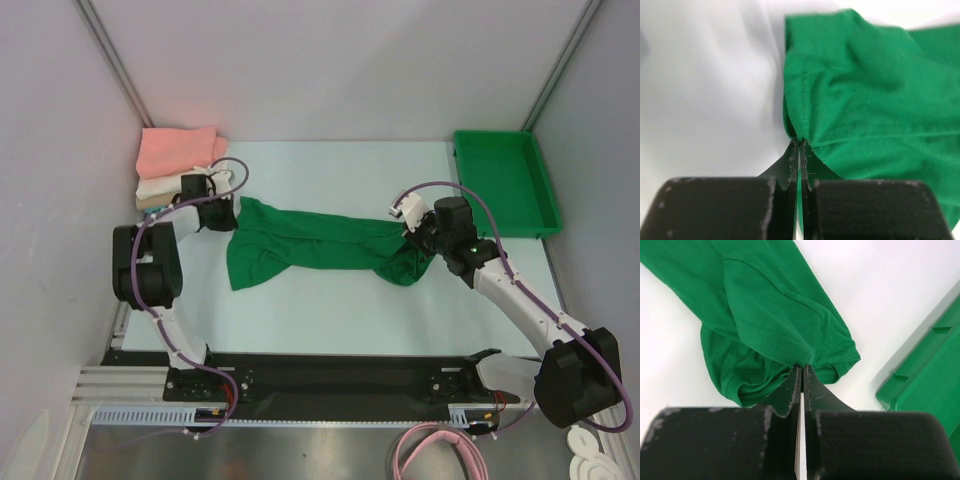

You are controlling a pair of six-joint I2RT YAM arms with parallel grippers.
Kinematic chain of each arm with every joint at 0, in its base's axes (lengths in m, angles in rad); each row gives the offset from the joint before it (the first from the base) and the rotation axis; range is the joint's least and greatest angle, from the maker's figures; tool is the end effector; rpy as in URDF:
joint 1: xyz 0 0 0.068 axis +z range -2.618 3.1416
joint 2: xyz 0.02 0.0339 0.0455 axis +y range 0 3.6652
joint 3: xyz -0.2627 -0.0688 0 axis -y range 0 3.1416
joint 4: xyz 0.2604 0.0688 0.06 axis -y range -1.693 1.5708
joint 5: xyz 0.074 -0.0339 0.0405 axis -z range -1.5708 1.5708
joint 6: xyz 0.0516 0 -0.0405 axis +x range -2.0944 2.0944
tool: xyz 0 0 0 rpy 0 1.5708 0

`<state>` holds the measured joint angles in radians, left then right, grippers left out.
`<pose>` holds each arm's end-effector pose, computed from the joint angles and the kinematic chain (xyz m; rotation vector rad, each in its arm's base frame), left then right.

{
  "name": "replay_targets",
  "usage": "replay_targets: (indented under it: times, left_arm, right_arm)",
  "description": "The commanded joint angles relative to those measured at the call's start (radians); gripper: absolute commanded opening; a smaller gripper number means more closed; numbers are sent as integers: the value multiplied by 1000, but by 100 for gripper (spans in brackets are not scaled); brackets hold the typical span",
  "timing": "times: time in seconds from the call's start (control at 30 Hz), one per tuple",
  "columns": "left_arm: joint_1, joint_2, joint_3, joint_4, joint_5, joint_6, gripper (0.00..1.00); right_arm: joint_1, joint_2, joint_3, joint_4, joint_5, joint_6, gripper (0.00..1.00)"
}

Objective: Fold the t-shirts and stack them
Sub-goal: Flatten the tshirt out

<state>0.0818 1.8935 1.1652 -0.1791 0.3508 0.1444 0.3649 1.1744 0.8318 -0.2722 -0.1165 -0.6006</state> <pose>0.4131 0.0161 0.1376 0.2240 2.4206 -0.3330 0.2653 0.1078 0.2526 -1.0702 1.9002 -0.0065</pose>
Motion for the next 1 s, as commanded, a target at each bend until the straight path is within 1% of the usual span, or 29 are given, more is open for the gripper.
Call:
replay_targets:
  times: [0.0, 0.03, 0.07, 0.17, 0.2, 0.27, 0.3, 0.37, 0.4, 0.5, 0.53, 0.57, 0.6, 0.67, 0.73, 0.77, 0.8, 0.87, 0.9, 0.97]
  left_arm:
    - [1, -166, -73, 73, -32, 76, 1]
    - [3, -194, -88, 64, -24, 93, 0]
    - [3, -273, -105, 55, -13, 110, 1]
    - [1, -442, -197, 41, 0, 164, 0]
    - [1, -568, -231, 23, -3, 187, 0]
    - [1, -690, -248, -6, -6, 205, 1]
    - [1, -811, -246, -46, -10, 222, 0]
    - [1, -913, -228, -86, -24, 234, 0]
    - [1, -995, -198, -142, -32, 247, 0]
    - [1, -1109, -127, -233, -41, 268, 0]
    - [1, -1176, -108, -278, -47, 271, 0]
    - [3, -1204, -87, -302, -50, 277, 0]
    - [0, -1231, -44, -325, -53, 284, 1]
    - [1, -1309, 2, -393, -61, 294, 1]
    - [1, -1362, 63, -422, -72, 305, 0]
    - [1, -1422, 83, -436, -82, 307, 0]
    - [1, -1444, 129, -444, -93, 311, 0]
    - [1, -1478, 190, -488, -104, 311, 1]
    - [1, -1476, 267, -511, -105, 319, 0]
    - [1, -1472, 347, -572, -114, 322, 0]
  right_arm:
    - [-18, -35, 38, 30, 34, 30, 0]
    - [-30, -45, 49, 27, 32, 57, 0]
    - [-65, -65, 59, 18, 25, 70, 0]
    - [-131, -96, 99, -13, 3, 91, 0]
    - [-142, -119, 108, -22, 6, 90, 0]
    - [-162, -148, 142, -53, 6, 93, 0]
    - [-179, -189, 156, -64, -1, 94, 0]
    - [-184, -234, 208, -103, -12, 94, 0]
    - [-184, -277, 228, -120, -21, 97, 0]
    - [-182, -350, 296, -154, -32, 85, 0]
    - [-184, -398, 317, -174, -35, 76, 0]
    - [-184, -415, 317, -197, -35, 68, 0]
    - [-205, -424, 372, -234, -58, 59, 0]
    - [-240, -449, 429, -319, -112, 58, 0]
    - [-282, -485, 489, -347, -188, 52, 0]
    - [-296, -514, 510, -367, -207, 58, 0]
    - [-310, -524, 570, -381, -244, 64, 0]
    - [-342, -536, 627, -419, -294, 71, 0]
    - [-351, -539, 663, -432, -307, 77, 0]
    - [-357, -548, 757, -462, -322, 84, 0]
